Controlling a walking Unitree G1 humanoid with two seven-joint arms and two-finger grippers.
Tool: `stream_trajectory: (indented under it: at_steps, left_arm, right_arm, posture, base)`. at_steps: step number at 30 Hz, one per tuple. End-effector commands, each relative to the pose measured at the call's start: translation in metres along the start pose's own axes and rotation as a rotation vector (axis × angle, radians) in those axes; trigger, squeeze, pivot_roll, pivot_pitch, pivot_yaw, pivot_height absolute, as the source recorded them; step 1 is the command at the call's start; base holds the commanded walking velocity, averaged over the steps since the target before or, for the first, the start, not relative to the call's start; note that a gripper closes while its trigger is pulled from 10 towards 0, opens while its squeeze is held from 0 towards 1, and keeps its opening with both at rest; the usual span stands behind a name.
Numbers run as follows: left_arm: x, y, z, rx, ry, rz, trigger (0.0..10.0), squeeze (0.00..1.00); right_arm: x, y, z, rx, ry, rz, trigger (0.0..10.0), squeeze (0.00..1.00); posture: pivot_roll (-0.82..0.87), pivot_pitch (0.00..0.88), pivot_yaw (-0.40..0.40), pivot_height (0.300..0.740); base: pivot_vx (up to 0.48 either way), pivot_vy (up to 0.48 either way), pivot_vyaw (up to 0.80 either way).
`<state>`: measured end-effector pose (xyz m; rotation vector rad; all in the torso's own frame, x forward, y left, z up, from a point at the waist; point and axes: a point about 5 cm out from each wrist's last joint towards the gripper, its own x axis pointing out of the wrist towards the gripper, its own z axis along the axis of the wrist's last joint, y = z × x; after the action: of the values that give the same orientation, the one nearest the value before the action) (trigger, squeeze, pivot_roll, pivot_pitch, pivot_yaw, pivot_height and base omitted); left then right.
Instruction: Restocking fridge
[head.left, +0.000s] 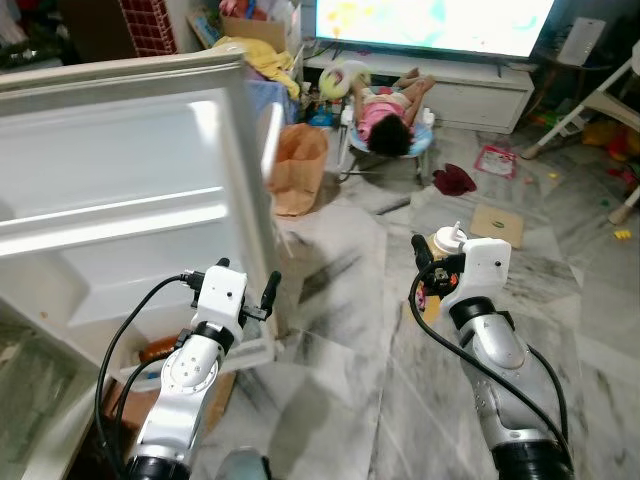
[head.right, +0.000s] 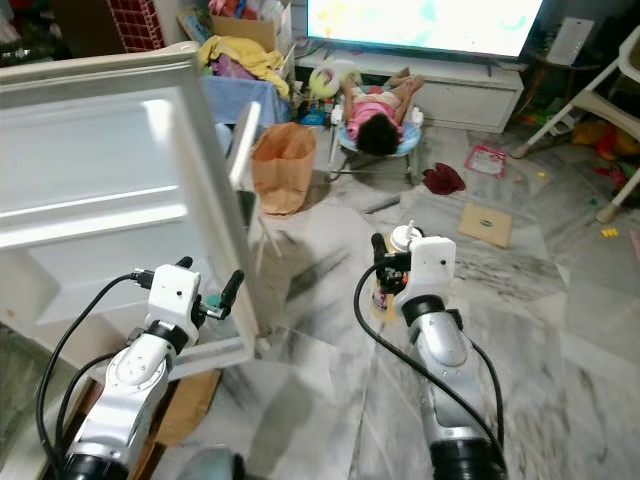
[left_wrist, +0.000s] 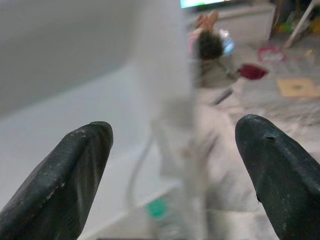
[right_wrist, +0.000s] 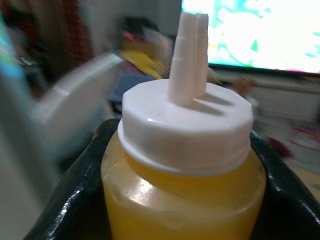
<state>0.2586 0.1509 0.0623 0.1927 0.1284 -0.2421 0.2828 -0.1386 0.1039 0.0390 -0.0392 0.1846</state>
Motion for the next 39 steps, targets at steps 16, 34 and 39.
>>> stream_trajectory:
  at_steps: [16,34,39]
  left_arm:
    - [0.004,-0.007,0.011,-0.023,-0.047,-0.001,10.0,0.0]
    - [0.006,0.0,0.018,-0.07,-0.093,0.082,10.0,0.0]
    - [0.01,0.0,0.02,-0.045,-0.092,0.036,10.0,0.0]
  right_arm:
    - [-0.004,-0.011,0.0,-0.038,0.008,-0.002,10.0,0.0]
    - [0.008,0.007,-0.001,-0.026,0.02,0.093,10.0,0.0]
    - [0.005,0.005,-0.003,-0.014,0.016,0.056,10.0,0.0]
  posture:
    - [0.03,0.009,-0.069,0.74]
    - [0.08,0.018,-0.141,0.74]
    - [0.07,0.024,-0.1,0.74]
  base:
    - [0.0,0.229,0.0]
    - [0.0,0.0,0.0]
    - [0.0,0.274,0.66]
